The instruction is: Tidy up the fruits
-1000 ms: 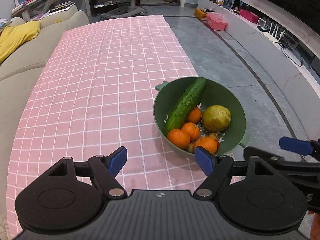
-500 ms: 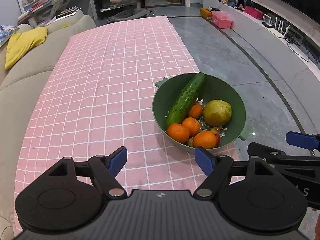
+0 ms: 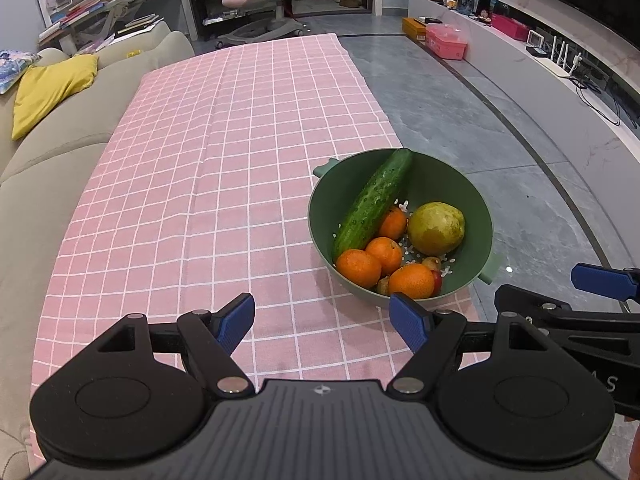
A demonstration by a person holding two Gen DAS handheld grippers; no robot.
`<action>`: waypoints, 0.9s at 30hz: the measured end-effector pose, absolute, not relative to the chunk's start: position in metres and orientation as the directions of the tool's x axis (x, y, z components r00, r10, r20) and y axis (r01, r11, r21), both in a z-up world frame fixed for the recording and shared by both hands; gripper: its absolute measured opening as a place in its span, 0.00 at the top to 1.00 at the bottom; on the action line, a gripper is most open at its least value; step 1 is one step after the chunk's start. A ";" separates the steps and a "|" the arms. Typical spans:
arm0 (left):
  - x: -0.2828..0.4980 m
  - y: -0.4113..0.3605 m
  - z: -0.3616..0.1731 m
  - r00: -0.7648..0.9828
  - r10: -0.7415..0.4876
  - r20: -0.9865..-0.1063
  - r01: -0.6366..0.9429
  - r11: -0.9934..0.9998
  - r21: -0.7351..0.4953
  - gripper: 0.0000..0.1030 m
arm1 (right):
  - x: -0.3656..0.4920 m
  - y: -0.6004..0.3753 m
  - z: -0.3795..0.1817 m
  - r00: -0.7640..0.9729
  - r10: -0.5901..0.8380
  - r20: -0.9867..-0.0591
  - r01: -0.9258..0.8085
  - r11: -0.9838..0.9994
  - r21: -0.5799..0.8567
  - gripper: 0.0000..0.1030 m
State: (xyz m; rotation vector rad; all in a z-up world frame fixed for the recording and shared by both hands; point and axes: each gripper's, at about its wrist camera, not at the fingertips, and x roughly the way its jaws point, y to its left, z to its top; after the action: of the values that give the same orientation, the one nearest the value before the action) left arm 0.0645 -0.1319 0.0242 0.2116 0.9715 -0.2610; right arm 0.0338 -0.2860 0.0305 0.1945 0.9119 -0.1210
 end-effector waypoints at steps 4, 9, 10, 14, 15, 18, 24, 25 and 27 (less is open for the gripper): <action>0.064 -0.132 0.024 0.539 -0.123 -0.833 0.311 0.948 0.061 0.13 | 0.034 -0.286 0.031 0.608 -0.023 -0.794 0.187 0.976 0.115 0.30; 0.065 -0.133 0.025 0.539 -0.124 -0.833 0.311 0.948 0.060 0.13 | 0.034 -0.286 0.031 0.607 -0.026 -0.794 0.187 0.976 0.111 0.30; 0.065 -0.133 0.025 0.539 -0.124 -0.833 0.311 0.948 0.060 0.13 | 0.034 -0.286 0.031 0.607 -0.027 -0.794 0.188 0.976 0.110 0.30; 0.065 -0.135 0.026 0.542 -0.125 -0.831 0.313 0.948 0.061 0.13 | 0.034 -0.287 0.031 0.608 -0.031 -0.793 0.192 0.975 0.110 0.30; 0.065 -0.135 0.026 0.542 -0.125 -0.831 0.313 0.948 0.061 0.13 | 0.034 -0.287 0.031 0.608 -0.031 -0.793 0.193 0.975 0.110 0.30; 0.065 -0.135 0.026 0.542 -0.126 -0.831 0.313 0.948 0.060 0.13 | 0.034 -0.287 0.031 0.608 -0.031 -0.793 0.193 0.975 0.110 0.30; 0.065 -0.135 0.025 0.542 -0.126 -0.831 0.313 0.948 0.061 0.13 | 0.033 -0.287 0.032 0.608 -0.034 -0.793 0.194 0.975 0.107 0.30; 0.065 -0.135 0.025 0.542 -0.125 -0.831 0.313 0.948 0.061 0.13 | 0.033 -0.287 0.032 0.608 -0.033 -0.793 0.193 0.975 0.107 0.30; 0.065 -0.136 0.026 0.543 -0.125 -0.830 0.314 0.947 0.063 0.13 | 0.033 -0.287 0.032 0.609 -0.033 -0.793 0.194 0.975 0.108 0.30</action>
State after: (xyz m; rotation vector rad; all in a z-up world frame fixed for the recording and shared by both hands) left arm 0.0652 -0.1359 0.0258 0.2143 0.9633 -0.2633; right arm 0.0332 -0.2873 0.0324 0.1908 0.9086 -0.1322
